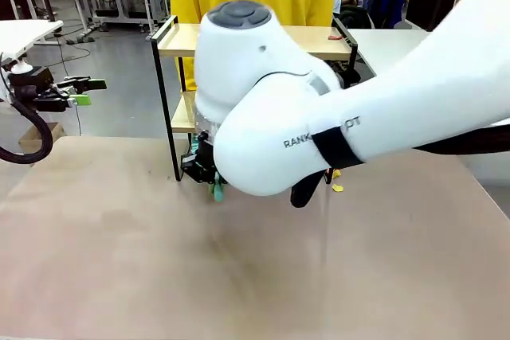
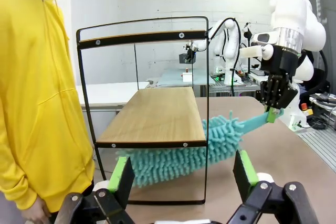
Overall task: Clean the shelf.
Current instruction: Clean the specific section of the Shelf indicated by the human with the Duster.
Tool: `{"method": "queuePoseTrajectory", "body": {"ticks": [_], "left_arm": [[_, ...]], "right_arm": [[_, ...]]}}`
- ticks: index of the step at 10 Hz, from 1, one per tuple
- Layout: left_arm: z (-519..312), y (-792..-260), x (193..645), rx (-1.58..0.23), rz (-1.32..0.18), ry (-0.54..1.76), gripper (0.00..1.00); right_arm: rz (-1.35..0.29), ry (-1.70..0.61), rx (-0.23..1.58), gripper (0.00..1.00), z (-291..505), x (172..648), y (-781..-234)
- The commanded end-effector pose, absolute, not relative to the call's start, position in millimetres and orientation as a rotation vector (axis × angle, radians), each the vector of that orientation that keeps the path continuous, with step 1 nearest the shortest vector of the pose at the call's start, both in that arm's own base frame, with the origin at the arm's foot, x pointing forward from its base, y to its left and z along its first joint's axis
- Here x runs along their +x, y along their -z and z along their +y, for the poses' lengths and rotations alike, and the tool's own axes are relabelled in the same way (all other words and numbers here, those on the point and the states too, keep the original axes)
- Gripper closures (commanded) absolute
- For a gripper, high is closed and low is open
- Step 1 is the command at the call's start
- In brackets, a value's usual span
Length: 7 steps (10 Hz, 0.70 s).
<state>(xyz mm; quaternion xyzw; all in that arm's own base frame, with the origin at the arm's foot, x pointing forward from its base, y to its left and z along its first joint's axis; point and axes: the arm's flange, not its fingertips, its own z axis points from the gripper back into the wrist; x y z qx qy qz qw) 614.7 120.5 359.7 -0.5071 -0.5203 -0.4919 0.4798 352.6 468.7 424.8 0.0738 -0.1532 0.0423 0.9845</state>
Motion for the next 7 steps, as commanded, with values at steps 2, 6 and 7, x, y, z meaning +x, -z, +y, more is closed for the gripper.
{"method": "queuePoseTrajectory", "body": {"ticks": [2, 6, 7], "left_arm": [[121, -361, 612, -1.232, -1.281, 1.206, 0.00], [121, -361, 612, -1.232, -1.281, 1.206, 0.00], [121, -361, 612, -1.232, -1.281, 1.206, 0.00]], "right_arm": [[-0.334, -0.016, 0.191, 0.87, 498, 379, -407], [-0.205, 0.036, 0.210, 0.87, 503, 387, -379], [-0.246, -0.002, 0.180, 0.87, 492, 387, -381]]}}
